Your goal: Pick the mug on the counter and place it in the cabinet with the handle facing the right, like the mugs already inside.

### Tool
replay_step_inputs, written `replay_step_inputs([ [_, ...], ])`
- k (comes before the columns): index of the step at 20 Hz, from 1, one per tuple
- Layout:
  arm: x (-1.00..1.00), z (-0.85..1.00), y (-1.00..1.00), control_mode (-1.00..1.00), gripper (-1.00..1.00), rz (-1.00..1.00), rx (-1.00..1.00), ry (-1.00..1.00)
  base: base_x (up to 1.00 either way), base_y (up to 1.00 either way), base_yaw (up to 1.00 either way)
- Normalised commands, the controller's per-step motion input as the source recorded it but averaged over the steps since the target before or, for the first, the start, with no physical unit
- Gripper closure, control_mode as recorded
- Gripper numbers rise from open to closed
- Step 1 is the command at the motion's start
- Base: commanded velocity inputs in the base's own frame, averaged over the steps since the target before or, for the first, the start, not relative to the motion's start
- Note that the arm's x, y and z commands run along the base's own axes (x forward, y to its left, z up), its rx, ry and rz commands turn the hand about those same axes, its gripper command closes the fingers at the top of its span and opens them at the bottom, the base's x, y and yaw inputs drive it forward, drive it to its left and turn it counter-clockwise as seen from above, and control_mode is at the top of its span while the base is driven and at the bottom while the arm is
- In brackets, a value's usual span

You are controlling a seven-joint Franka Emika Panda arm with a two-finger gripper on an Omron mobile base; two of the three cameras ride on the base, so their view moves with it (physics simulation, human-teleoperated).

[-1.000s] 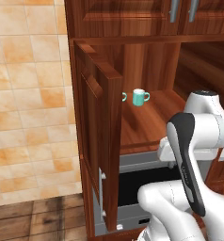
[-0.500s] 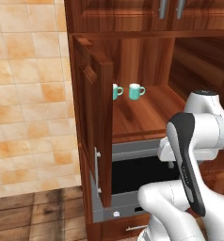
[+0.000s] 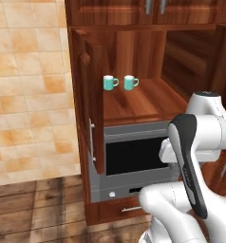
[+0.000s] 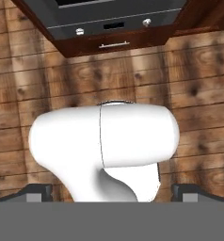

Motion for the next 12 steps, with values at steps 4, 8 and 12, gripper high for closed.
replay_step_inputs([
  [4,0.00,0.00,0.00,1.00,-1.00,0.00,0.00,0.00,-0.54,0.01,0.00],
  [8,0.00,0.00,0.00,1.00,-1.00,0.00,0.00,0.00,-0.53,0.00,0.00],
  [12,0.00,0.00,0.00,1.00,-1.00,0.00,0.00,0.00,-0.53,-0.02,0.00],
])
